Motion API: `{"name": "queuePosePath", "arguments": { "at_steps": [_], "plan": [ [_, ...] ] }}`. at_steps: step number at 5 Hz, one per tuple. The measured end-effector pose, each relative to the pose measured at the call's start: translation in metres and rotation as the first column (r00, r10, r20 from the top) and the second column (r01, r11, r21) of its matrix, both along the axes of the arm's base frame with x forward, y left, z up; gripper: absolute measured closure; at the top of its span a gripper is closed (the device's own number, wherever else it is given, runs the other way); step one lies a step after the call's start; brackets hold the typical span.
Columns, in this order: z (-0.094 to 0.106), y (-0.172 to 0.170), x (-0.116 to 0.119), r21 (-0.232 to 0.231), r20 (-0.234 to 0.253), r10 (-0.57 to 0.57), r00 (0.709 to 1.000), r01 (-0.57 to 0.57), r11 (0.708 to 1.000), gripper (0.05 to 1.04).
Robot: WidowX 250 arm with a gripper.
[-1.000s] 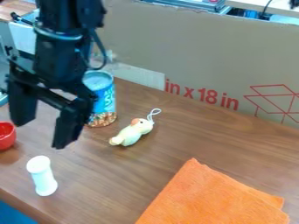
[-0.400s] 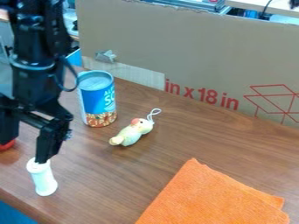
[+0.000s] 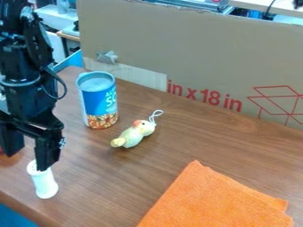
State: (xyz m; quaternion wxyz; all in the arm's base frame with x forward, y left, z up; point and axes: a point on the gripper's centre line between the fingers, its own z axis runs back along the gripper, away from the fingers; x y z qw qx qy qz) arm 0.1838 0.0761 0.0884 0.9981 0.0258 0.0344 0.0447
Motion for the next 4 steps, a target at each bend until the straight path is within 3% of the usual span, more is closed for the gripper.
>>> {"name": "queuePosePath", "arguments": {
  "at_steps": [2, 4],
  "plan": [
    [-0.024, -0.005, 0.014, -0.069, 0.002, -0.039, 0.999, 0.039, 0.997, 0.083],
    [-0.026, 0.001, 0.011, -0.049, -0.102, 0.025, 0.994, -0.030, 0.998, 0.083]
  ]
}}
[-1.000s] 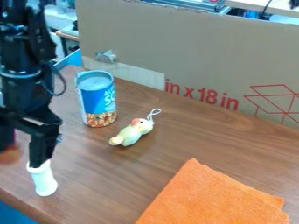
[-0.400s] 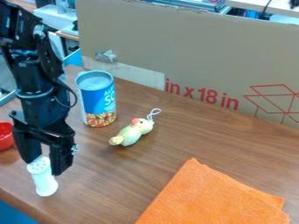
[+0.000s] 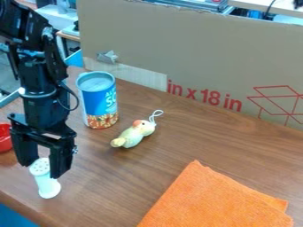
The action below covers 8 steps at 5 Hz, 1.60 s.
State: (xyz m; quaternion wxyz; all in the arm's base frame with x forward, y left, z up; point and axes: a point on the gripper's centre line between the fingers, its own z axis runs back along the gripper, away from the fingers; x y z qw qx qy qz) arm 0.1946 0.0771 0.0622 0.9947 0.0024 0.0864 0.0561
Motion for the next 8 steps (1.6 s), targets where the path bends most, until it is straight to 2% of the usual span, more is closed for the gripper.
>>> {"name": "queuePosePath", "arguments": {
  "at_steps": [1, 2, 3, 4, 5, 6, 7, 8],
  "plan": [
    [-0.003, -0.001, -0.003, -0.007, -0.028, 0.011, 1.000, -0.011, 1.000, 0.083],
    [-0.005, -0.002, -0.003, -0.012, -0.035, 0.021, 0.999, -0.022, 1.000, 0.083],
    [-0.005, -0.002, -0.003, -0.010, -0.034, 0.027, 0.999, -0.027, 1.000, 0.133],
    [-0.006, -0.001, 0.000, -0.009, -0.018, 0.032, 0.999, -0.032, 0.999, 0.420],
    [-0.006, -0.001, 0.002, -0.004, -0.003, 0.050, 0.999, -0.050, 0.999, 0.497],
    [-0.005, -0.002, 0.002, -0.003, 0.002, 0.066, 0.998, -0.066, 0.998, 0.497],
    [0.041, -0.034, 0.026, 0.028, 0.142, -0.028, 0.990, 0.024, 0.999, 0.497],
    [0.090, -0.087, 0.063, 0.049, 0.188, -0.200, 0.962, 0.194, 0.980, 0.497]
  ]
}}
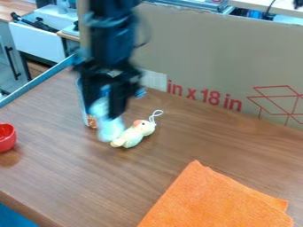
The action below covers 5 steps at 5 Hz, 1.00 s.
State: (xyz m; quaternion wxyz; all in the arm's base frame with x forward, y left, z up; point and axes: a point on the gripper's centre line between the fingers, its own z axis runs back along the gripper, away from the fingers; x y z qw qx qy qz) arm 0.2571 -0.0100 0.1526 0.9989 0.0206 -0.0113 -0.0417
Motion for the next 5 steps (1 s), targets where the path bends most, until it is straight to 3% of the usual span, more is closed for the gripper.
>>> {"name": "queuePosePath", "arguments": {
  "at_steps": [1, 2, 3, 5],
  "plan": [
    [0.001, -0.047, 0.026, -0.008, -0.046, -0.070, 0.996, 0.070, 0.998, 0.497],
    [-0.015, -0.077, 0.059, -0.006, -0.075, -0.143, 0.987, 0.143, 0.990, 0.497],
    [-0.035, -0.103, 0.091, 0.002, -0.150, -0.207, 0.967, 0.210, 0.978, 0.497],
    [-0.048, -0.125, 0.124, 0.000, -0.181, -0.294, 0.938, 0.299, 0.954, 0.497]
  ]
}}
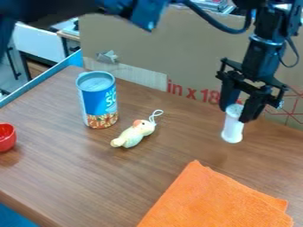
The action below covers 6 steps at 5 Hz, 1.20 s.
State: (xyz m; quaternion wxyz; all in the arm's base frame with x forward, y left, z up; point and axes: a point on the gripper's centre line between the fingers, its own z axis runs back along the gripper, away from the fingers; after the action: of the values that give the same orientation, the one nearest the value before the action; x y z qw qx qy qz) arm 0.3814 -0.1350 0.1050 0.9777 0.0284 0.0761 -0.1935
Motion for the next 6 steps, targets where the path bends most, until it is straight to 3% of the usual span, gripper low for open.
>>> {"name": "queuePosePath", "arguments": {
  "at_steps": [2, 3, 4, 5, 6],
  "plan": [
    [-0.021, -0.009, 0.004, -0.036, -0.031, -0.038, 0.999, 0.037, 0.999, 0.497],
    [-0.038, -0.009, -0.001, -0.030, -0.101, -0.043, 0.994, 0.040, 0.999, 0.497],
    [-0.039, -0.009, -0.002, -0.033, -0.115, -0.058, 0.992, 0.054, 0.998, 0.497],
    [-0.040, -0.008, -0.002, -0.031, -0.117, -0.062, 0.991, 0.059, 0.998, 0.432],
    [-0.045, -0.003, -0.010, -0.004, -0.104, -0.011, 0.994, 0.010, 1.000, 0.140]
  ]
}}
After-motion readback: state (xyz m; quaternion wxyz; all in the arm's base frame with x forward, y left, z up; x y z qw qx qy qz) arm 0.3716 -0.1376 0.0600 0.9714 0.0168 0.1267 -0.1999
